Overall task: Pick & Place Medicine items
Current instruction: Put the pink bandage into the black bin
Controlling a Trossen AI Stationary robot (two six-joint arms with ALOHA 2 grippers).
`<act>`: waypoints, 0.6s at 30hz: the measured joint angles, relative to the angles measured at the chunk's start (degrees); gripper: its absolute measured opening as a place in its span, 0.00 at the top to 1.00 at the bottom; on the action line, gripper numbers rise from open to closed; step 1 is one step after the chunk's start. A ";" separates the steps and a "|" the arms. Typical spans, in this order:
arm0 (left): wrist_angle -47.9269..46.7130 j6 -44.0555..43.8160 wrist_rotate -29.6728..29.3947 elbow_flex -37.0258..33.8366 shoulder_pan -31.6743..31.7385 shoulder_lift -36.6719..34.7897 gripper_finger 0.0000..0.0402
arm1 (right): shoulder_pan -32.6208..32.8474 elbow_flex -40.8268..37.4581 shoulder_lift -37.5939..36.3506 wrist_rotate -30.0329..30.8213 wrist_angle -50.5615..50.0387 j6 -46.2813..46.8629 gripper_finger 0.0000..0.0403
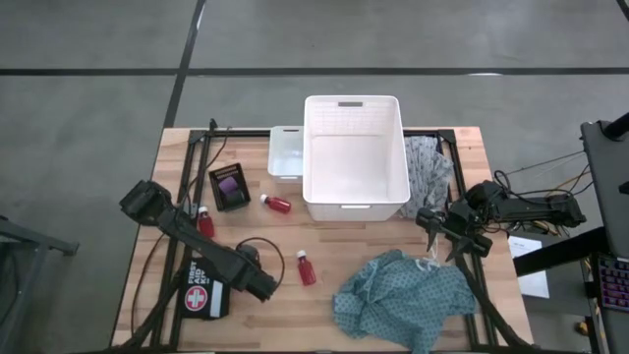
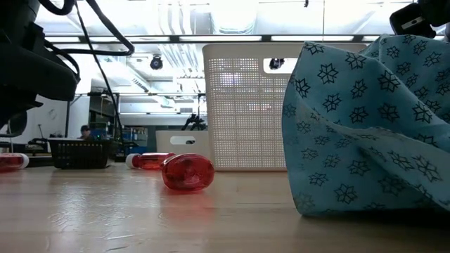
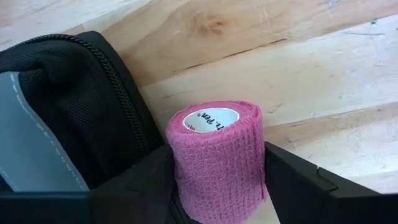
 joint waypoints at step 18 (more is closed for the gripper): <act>0.44 29.91 -10.83 1.39 7.05 -15.51 0.44 | -0.01 0.00 0.00 -0.01 -0.01 0.00 0.44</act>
